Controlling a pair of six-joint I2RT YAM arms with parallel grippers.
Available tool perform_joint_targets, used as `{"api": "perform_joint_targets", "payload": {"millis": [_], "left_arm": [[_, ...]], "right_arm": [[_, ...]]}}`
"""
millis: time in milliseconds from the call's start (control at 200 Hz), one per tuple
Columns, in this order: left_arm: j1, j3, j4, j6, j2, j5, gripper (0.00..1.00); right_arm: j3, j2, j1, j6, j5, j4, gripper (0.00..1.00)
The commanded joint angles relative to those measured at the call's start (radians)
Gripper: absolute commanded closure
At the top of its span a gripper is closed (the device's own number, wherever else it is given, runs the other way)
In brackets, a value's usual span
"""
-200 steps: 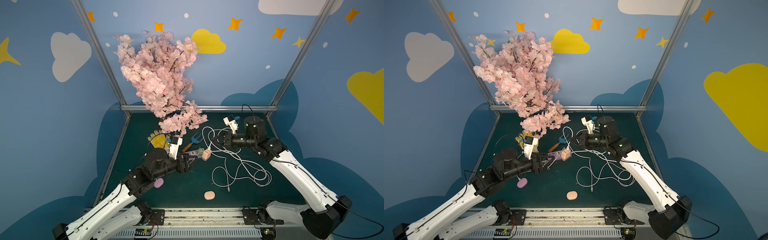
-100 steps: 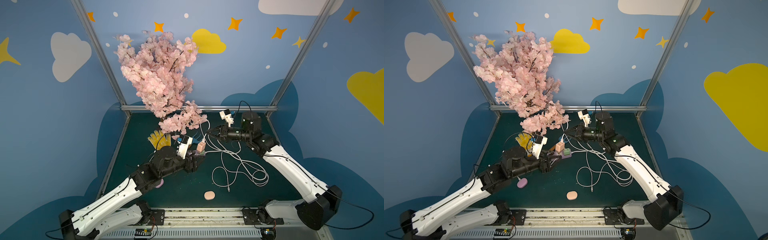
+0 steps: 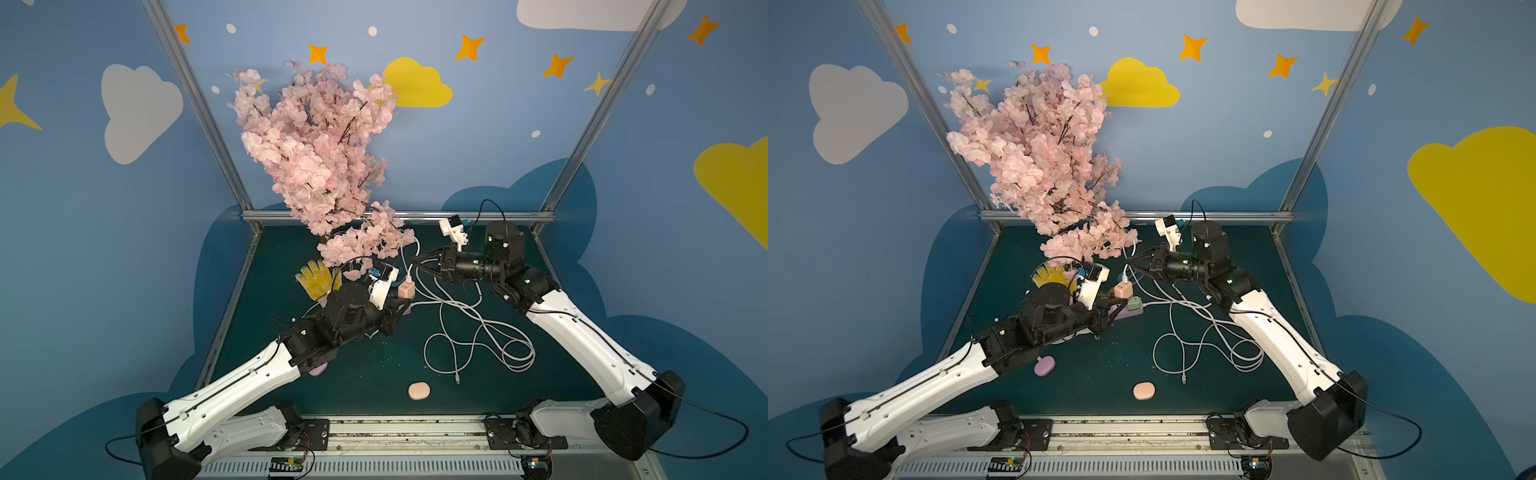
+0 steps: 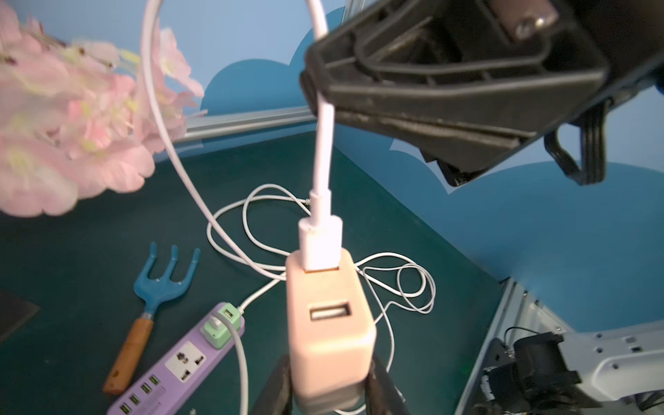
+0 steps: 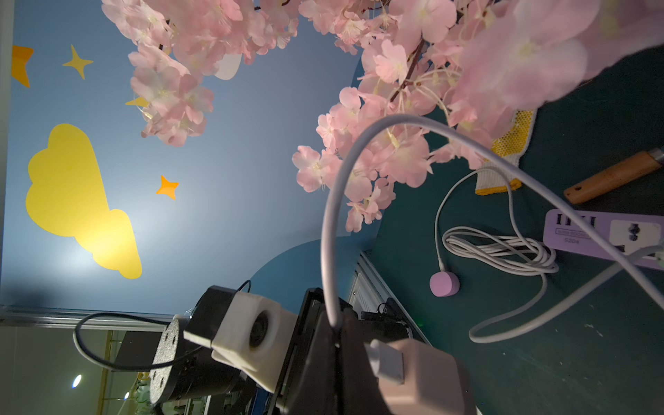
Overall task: Charge the bluetooth headset
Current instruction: Pick up the plug from the center of the board.
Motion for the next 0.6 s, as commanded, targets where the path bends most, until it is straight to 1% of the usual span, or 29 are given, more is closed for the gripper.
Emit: {"api": "perform_joint_targets", "payload": {"millis": [0, 75, 105, 205, 225, 255, 315, 355, 395, 456, 596], "left_arm": [[-0.003, 0.027, 0.007, 0.027, -0.022, -0.036, 0.83], [-0.004, 0.029, 0.002, 0.038, -0.032, -0.053, 0.93], [-0.003, 0.031, -0.002, 0.045, -0.036, -0.059, 0.96], [-0.004, 0.044, -0.025, 0.069, -0.041, -0.081, 0.97], [-0.003, 0.048, -0.031, 0.075, -0.043, -0.084, 0.97], [-0.005, 0.054, -0.042, 0.083, -0.043, -0.087, 0.97], [-0.003, 0.066, -0.061, 0.102, -0.041, -0.088, 0.97], [-0.003, 0.073, -0.07, 0.112, -0.042, -0.088, 0.97], [-0.003, 0.078, -0.078, 0.123, -0.043, -0.088, 0.96], [-0.004, 0.081, -0.084, 0.134, -0.044, -0.086, 0.97], [-0.006, 0.09, -0.097, 0.148, -0.046, -0.074, 0.97]], "right_arm": [[0.04, 0.0, 0.003, -0.007, -0.014, 0.03, 1.0], [0.042, -0.001, 0.004, -0.025, -0.008, 0.01, 1.0], [0.044, -0.003, 0.003, -0.035, -0.002, -0.002, 1.0], [0.053, -0.007, 0.005, -0.093, 0.017, -0.066, 1.0], [0.057, -0.008, 0.006, -0.11, 0.022, -0.085, 0.96], [0.063, -0.01, 0.009, -0.139, 0.032, -0.116, 0.88], [0.082, -0.012, 0.021, -0.209, 0.056, -0.191, 0.65], [0.099, -0.008, 0.034, -0.261, 0.073, -0.243, 0.56], [0.12, -0.003, 0.05, -0.313, 0.091, -0.297, 0.5], [0.147, 0.007, 0.074, -0.38, 0.118, -0.366, 0.44], [0.169, 0.022, 0.13, -0.494, 0.184, -0.439, 0.38]]}}
